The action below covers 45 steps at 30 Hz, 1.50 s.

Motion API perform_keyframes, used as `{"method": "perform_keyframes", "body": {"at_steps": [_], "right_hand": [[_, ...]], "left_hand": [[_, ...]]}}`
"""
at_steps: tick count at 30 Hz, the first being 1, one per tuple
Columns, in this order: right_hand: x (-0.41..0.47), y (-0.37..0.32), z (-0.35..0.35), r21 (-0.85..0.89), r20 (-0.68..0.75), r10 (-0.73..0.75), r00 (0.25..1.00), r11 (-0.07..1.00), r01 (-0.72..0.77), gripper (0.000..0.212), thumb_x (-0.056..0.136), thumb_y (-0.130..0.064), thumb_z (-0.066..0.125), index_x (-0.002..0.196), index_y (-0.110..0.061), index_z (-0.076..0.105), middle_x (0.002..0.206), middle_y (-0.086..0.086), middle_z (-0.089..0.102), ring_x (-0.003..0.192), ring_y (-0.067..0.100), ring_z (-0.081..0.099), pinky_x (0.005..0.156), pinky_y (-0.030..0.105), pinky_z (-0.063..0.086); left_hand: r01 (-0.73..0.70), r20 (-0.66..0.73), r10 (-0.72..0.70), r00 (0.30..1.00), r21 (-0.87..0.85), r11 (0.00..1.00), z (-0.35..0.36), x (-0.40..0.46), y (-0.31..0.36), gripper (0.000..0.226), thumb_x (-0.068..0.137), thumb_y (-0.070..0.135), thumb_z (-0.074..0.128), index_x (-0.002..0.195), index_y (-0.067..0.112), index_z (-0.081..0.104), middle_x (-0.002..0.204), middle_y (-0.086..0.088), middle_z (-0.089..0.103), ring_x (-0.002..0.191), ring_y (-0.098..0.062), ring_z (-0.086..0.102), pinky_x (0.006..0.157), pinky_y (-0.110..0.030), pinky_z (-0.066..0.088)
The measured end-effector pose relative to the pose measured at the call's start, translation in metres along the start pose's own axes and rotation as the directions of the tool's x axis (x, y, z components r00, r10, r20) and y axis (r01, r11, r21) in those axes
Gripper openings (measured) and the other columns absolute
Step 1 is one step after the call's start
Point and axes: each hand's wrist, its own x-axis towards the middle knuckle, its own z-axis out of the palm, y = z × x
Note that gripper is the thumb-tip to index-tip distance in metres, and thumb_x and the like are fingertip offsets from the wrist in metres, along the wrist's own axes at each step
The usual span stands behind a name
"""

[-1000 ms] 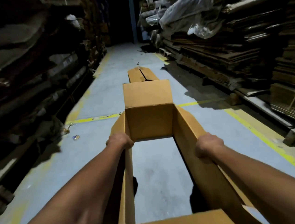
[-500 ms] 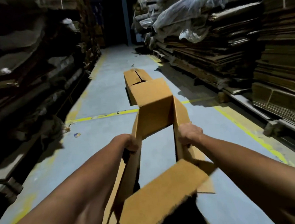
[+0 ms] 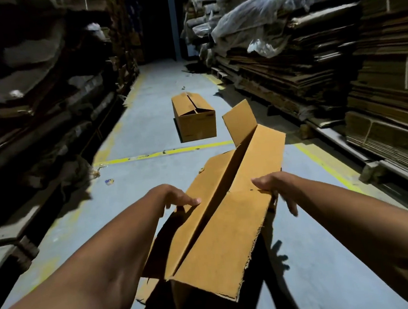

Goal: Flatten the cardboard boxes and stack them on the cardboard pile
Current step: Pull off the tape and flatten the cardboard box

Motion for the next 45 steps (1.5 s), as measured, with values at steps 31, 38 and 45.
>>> {"method": "perform_keyframes", "body": {"at_steps": [31,38,45], "right_hand": [[-0.002,-0.083,0.037,0.897,-0.147,-0.6,0.787,0.254,0.362,0.089,0.1,-0.076,0.025,0.142,-0.004,0.056,0.126,0.022,0.07,0.124,0.038,0.064,0.094,0.047,0.056],[0.004,-0.085,0.045,0.897,-0.185,-0.563,0.805,0.238,0.372,0.083,0.101,-0.074,0.028,0.164,-0.02,0.023,0.17,0.013,0.022,0.156,0.039,0.021,0.125,0.059,0.022],[0.006,-0.078,0.041,0.837,-0.215,-0.522,0.825,0.337,0.432,0.088,0.101,-0.075,0.015,0.162,-0.013,0.026,0.16,0.02,0.041,0.146,0.04,0.04,0.12,0.054,0.036]], "left_hand": [[-0.51,-0.248,0.453,0.856,-0.269,0.817,-0.048,-0.065,0.075,0.031,0.098,0.046,0.055,0.101,0.016,0.064,0.091,-0.012,0.068,0.062,-0.018,0.059,0.053,-0.025,0.044],[-0.254,-0.629,0.329,0.704,0.21,0.944,-0.045,-0.051,0.083,0.037,0.107,0.038,0.052,0.125,0.009,0.065,0.129,-0.018,0.067,0.12,-0.036,0.062,0.088,-0.036,0.048],[-0.251,-0.698,0.327,0.637,0.212,0.944,-0.048,-0.032,0.073,0.026,0.103,0.037,0.053,0.111,0.018,0.069,0.118,-0.012,0.07,0.098,-0.029,0.062,0.077,-0.034,0.046]]}}
